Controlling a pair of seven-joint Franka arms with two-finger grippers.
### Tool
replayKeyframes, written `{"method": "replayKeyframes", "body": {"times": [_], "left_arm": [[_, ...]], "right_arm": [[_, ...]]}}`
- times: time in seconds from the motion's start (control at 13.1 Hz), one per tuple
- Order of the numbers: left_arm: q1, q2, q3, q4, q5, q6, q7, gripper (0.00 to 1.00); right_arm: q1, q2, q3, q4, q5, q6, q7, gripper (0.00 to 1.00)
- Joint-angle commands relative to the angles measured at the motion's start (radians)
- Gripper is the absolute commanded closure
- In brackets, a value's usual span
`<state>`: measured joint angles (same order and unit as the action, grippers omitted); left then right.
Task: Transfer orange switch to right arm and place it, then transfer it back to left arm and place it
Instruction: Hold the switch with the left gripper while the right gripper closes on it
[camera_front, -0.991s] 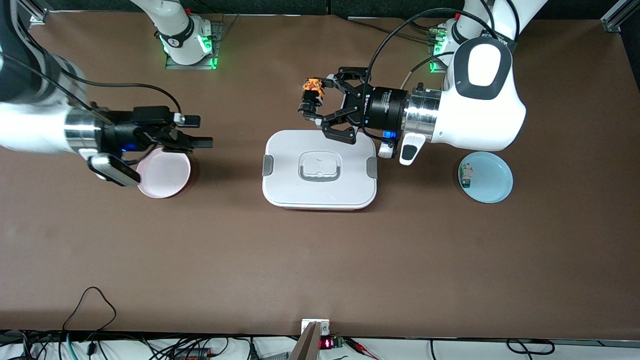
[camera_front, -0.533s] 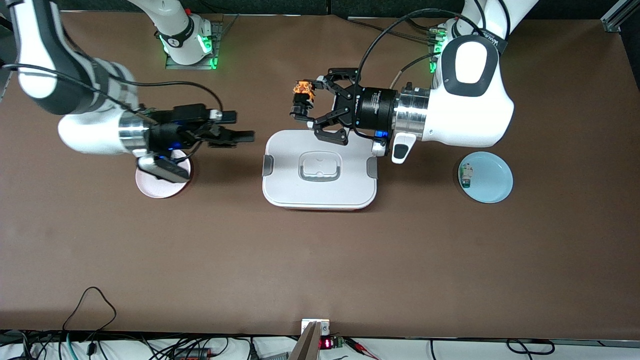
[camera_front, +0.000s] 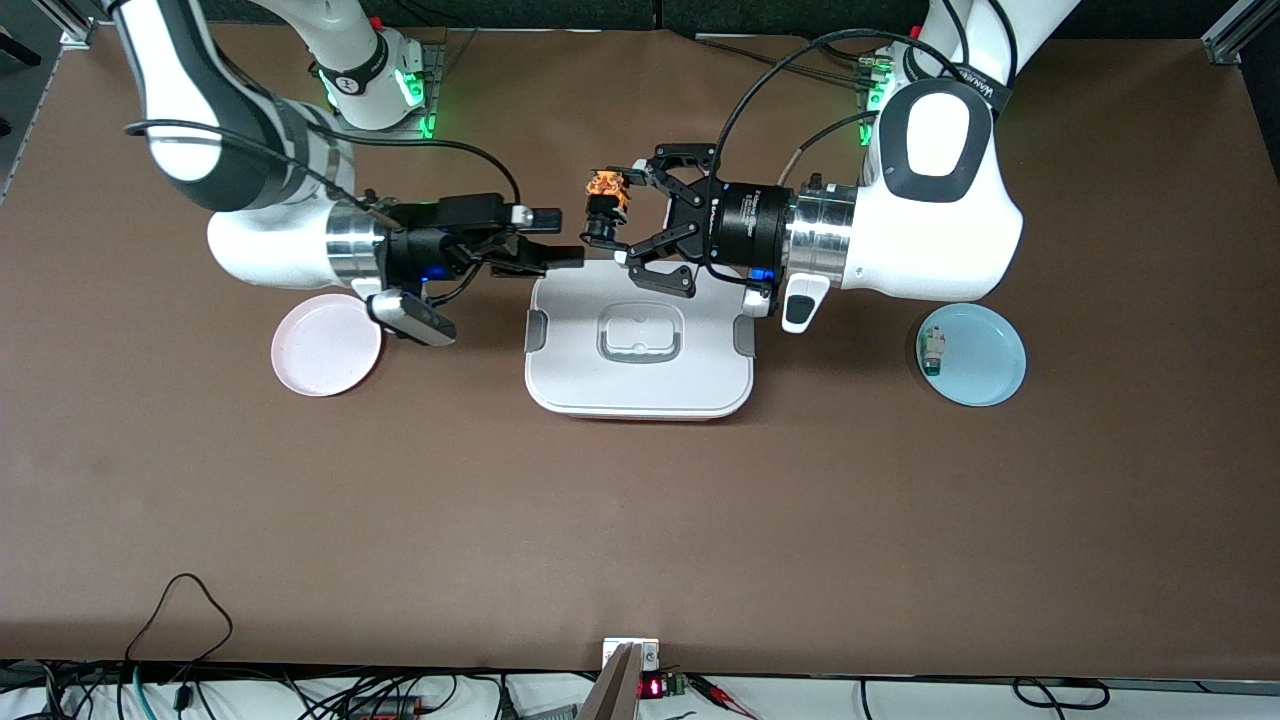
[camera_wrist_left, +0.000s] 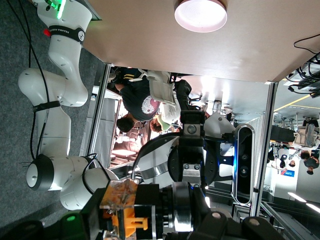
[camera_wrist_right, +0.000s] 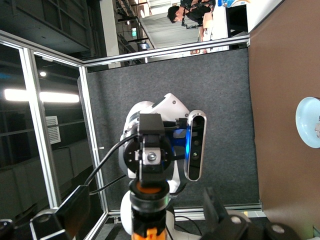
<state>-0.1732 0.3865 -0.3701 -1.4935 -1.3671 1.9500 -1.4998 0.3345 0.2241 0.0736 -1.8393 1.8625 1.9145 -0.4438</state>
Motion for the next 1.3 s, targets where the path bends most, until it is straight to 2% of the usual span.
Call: {"method": "replayKeyframes", "body": {"times": [0.0,0.53,0.91,0.99,1.22], "left_arm": [[-0.006,0.008,0.0,0.022,-0.014,0.009,-0.019,0.98],[-0.005,0.006,0.0,0.022,-0.018,0.009,-0.017,0.97],[-0.005,0.006,0.0,0.022,-0.015,0.009,-0.017,0.97],[-0.005,0.006,0.0,0.022,-0.017,0.009,-0.019,0.97],[-0.003,0.006,0.0,0.022,-0.018,0.007,-0.019,0.97]], "right_arm": [[0.003,-0.031,0.011,-0.037,0.024,0.021,-0.023,0.01],[0.018,-0.049,0.037,-0.057,0.035,0.023,-0.023,0.02],[0.018,-0.051,0.037,-0.055,0.038,0.023,-0.023,0.1],[0.018,-0.051,0.037,-0.054,0.038,0.023,-0.023,0.15],[0.018,-0.049,0.037,-0.054,0.037,0.012,-0.096,0.42]]}}
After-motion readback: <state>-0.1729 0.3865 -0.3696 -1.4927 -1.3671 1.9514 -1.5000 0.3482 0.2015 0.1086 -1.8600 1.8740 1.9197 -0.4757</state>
